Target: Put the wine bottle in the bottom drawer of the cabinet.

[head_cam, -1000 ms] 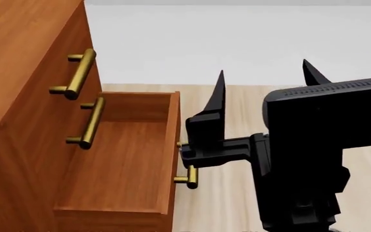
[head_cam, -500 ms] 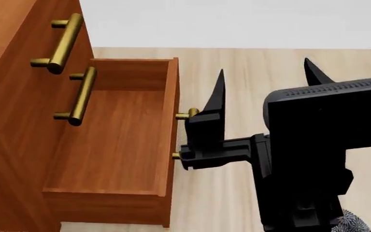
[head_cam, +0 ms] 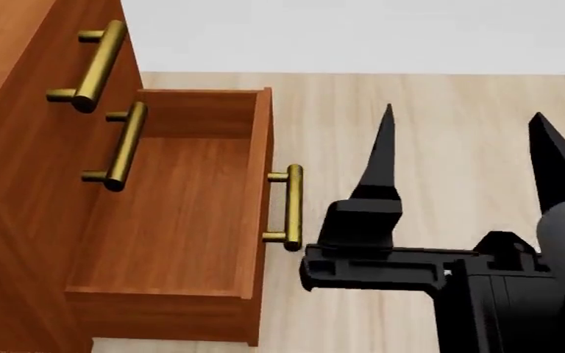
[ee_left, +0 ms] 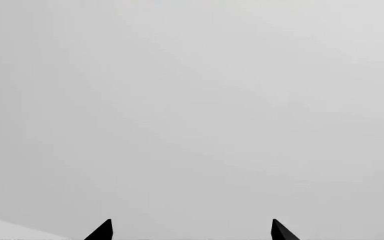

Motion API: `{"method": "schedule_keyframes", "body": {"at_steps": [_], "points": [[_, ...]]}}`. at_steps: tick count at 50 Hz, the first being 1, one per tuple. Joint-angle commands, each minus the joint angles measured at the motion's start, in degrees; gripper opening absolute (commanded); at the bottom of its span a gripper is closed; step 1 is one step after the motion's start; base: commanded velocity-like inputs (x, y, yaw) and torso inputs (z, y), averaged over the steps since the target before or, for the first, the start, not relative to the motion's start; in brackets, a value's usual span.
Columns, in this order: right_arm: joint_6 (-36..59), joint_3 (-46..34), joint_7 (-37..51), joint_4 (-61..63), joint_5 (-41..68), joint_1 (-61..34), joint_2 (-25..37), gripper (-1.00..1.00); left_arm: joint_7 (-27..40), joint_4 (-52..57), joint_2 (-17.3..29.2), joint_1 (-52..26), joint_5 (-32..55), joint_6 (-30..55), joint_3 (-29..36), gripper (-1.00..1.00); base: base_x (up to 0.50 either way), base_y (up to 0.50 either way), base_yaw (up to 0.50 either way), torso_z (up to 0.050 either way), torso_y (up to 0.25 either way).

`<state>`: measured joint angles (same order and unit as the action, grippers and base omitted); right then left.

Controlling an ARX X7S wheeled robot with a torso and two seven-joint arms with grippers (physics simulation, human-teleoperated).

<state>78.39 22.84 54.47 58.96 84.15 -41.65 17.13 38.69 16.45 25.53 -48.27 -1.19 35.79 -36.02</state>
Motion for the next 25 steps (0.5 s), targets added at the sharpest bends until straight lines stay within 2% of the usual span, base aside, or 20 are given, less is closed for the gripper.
{"method": "schedule_keyframes", "body": {"at_steps": [1, 4, 6, 10, 15, 19, 21, 25], "points": [[-8.99, 11.03, 21.53, 0.9, 32.56, 1.18, 2.5, 1.0, -0.11, 0.16, 0.0, 0.06, 0.15, 0.67, -0.06, 1.0, 0.0, 0.0, 0.0, 0.0, 0.0], [-5.54, 15.26, 27.07, 0.95, 39.03, -0.87, 0.93, 1.0, -0.18, 0.1, 0.09, 0.25, 0.04, 0.35, 0.12, 1.0, 0.0, 0.0, 0.0, 0.0, 0.0], [-4.87, 18.19, 29.64, 0.93, 42.33, -0.59, 0.1, 1.0, -0.45, -0.28, -1.32, 3.12, 0.43, -2.86, -1.49, 1.0, 0.0, 0.0, 0.0, 0.0, 0.0], [-2.85, 23.59, 32.39, 0.89, 46.9, 0.48, -0.14, 1.0, -0.59, -0.42, -1.66, 3.86, 0.58, -3.72, -1.83, 1.0, 0.0, 0.0, 0.0, 0.0, 0.0], [-3.22, 32.01, 31.43, 0.11, 48.7, 2.62, -2.49, 1.0, -0.48, 0.19, -0.9, 2.55, 0.38, -1.79, -1.05, 1.0, 0.0, 0.0, 0.0, 0.0, 0.0], [-3.99, 35.5, 31.09, -0.24, 48.74, 3.13, -3.98, 1.0, -0.73, -0.21, -1.72, 4.44, 0.59, -4.05, -1.91, 1.0, 0.0, 0.0, 0.0, 0.0, 0.0], [-4.0, 36.48, 31.24, -0.17, 48.53, 3.42, -3.78, 1.0, -0.41, 0.25, -0.04, 1.01, 0.1, 0.01, 0.08, 1.0, 0.0, 0.0, 0.0, 0.0, 0.0], [-5.44, 37.5, 32.17, 0.02, 49.14, 3.88, -2.97, 1.0, -0.7, -0.04, -1.46, 4.05, 0.5, -3.41, -1.64, 1.0, 0.0, 0.0, 0.0, 0.0, 0.0]]}}
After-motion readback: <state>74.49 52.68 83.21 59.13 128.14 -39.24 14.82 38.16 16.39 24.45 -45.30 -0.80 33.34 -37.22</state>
